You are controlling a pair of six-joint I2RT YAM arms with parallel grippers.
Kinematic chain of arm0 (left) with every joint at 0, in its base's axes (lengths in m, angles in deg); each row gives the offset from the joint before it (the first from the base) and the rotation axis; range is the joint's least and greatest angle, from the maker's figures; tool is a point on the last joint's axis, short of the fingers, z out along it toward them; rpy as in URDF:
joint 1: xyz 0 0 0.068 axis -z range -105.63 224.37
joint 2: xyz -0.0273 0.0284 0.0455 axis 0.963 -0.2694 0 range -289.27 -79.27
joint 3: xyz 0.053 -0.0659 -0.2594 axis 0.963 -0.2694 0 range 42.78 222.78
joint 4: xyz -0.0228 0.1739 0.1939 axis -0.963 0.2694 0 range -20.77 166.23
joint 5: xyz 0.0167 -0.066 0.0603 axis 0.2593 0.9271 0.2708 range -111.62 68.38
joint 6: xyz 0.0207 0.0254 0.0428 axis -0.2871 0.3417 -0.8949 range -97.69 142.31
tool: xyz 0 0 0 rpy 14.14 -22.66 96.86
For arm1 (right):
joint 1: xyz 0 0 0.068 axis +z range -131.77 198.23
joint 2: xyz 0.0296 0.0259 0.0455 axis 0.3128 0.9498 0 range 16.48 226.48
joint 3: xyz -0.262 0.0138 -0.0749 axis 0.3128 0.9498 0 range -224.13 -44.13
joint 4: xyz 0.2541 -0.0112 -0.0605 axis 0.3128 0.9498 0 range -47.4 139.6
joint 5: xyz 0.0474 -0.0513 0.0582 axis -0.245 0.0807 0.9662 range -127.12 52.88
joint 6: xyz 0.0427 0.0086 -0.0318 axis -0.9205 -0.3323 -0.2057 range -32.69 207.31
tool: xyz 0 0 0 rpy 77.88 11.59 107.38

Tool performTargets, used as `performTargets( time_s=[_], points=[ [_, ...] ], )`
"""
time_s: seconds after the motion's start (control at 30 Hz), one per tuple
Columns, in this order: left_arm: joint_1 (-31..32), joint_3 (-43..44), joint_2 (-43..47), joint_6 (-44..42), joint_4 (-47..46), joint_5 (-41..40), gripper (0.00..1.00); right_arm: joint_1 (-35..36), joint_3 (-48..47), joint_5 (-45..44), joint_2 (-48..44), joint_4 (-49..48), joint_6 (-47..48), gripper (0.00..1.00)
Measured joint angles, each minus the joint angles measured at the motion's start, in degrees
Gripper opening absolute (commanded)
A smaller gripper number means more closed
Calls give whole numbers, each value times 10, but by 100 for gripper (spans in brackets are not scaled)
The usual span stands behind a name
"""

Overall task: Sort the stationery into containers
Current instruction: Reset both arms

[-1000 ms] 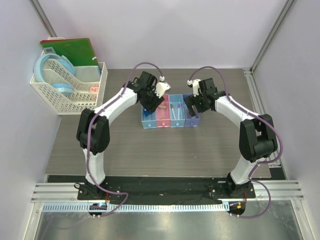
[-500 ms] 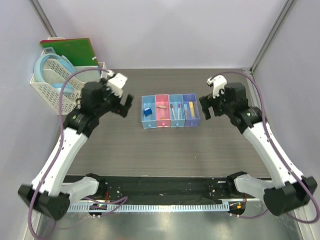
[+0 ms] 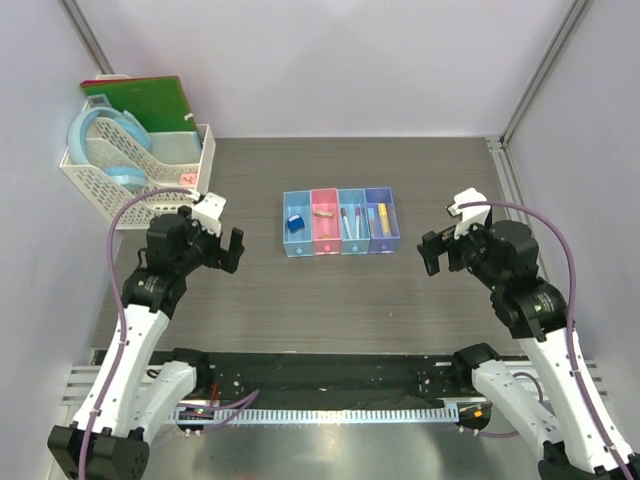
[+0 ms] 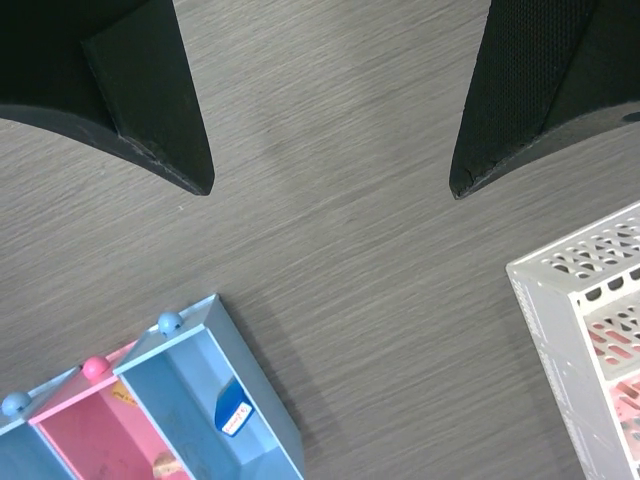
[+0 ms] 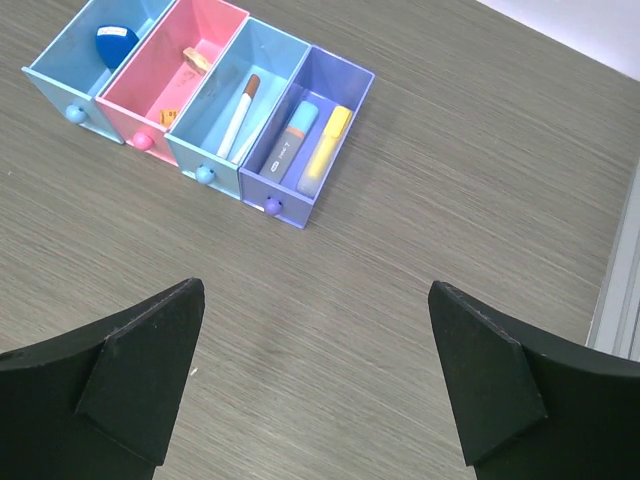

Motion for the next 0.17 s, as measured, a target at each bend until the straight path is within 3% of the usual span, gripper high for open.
performTargets(
  time_s=[0.17],
  points=[
    [-2, 0, 2, 11, -22, 3, 100, -3, 16, 2, -3, -6, -4, 100]
  ],
)
